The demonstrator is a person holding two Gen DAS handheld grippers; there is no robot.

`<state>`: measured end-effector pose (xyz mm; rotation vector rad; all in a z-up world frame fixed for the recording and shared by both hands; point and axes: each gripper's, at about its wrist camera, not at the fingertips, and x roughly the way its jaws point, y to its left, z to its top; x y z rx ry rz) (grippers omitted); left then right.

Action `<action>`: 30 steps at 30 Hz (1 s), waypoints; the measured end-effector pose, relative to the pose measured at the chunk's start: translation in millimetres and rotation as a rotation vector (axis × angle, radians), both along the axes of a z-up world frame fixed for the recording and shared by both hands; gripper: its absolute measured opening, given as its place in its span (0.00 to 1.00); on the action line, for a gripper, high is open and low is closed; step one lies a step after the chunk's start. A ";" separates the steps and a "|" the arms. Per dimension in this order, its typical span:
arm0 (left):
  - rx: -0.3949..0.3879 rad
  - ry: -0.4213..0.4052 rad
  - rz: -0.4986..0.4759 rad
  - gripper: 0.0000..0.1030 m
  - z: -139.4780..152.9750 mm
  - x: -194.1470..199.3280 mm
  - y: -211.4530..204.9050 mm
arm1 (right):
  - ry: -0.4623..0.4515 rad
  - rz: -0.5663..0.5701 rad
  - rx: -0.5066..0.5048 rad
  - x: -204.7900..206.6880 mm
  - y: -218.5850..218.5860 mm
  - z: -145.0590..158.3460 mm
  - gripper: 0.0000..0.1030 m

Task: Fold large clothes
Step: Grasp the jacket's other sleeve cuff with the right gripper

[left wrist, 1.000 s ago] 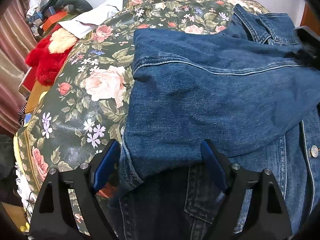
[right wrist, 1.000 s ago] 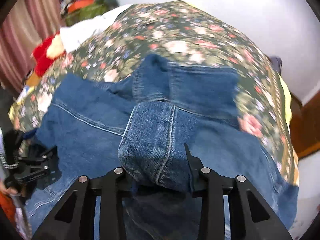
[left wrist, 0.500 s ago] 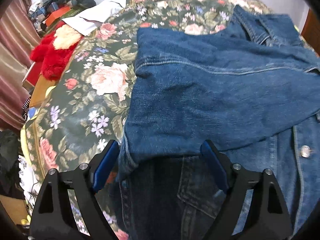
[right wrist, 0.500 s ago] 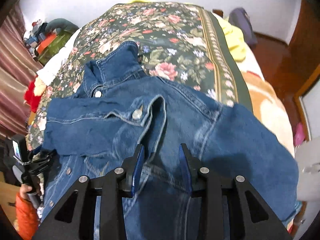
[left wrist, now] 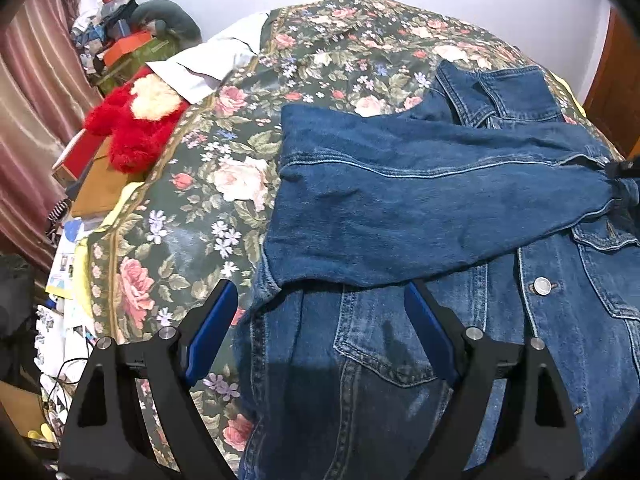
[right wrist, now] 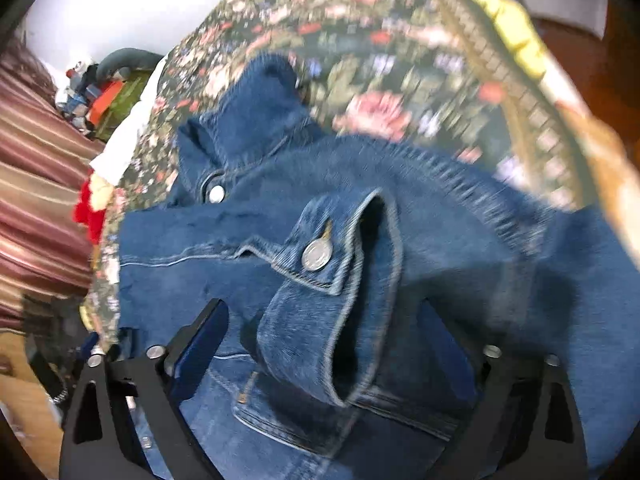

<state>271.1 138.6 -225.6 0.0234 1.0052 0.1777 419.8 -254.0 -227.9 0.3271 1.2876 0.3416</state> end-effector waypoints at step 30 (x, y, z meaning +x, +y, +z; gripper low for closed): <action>0.008 0.124 0.045 0.86 -55.8 76.1 21.8 | -0.121 0.012 -0.163 -42.2 -41.3 13.1 0.23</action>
